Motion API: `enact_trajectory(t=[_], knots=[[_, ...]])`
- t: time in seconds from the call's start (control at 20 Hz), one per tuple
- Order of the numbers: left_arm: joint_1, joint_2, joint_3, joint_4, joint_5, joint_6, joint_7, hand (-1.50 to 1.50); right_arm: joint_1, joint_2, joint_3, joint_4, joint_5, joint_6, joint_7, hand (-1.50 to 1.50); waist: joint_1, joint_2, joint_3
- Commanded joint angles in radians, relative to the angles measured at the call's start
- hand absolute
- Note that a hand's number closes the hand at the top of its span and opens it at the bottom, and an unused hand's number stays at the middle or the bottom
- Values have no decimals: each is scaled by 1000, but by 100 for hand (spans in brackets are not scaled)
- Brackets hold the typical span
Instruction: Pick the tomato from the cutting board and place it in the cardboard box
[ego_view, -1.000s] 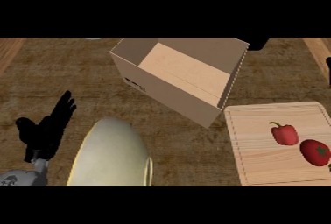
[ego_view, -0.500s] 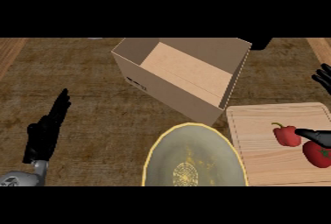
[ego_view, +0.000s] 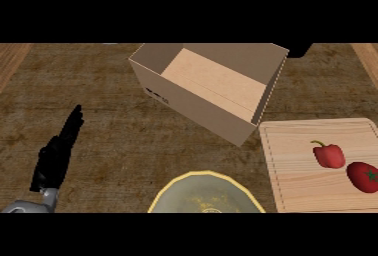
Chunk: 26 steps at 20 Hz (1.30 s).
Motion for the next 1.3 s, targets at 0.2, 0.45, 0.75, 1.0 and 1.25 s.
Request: enact_trajectory(t=[0.2,0.45,0.75,1.0,1.25], knots=[[-7,-8,-4,-11,-21,7,12,0,-27,-298,133,9,314,97,-87,-150,6,2,-2],[40,-12,-10,-53,-33,16,22,0,5,-345,272,-53,478,76,-75,-150,2,-5,-3],[44,-7,47,-70,-29,-20,38,0,40,-294,302,-127,558,46,-24,-150,-19,-7,-3],[39,-47,62,-12,-84,-45,-5,0,-17,-186,283,-83,635,61,71,-150,-16,-5,-3],[23,-63,106,-35,-85,-89,43,0,48,-149,237,-87,724,13,58,-150,-21,-6,-3]])
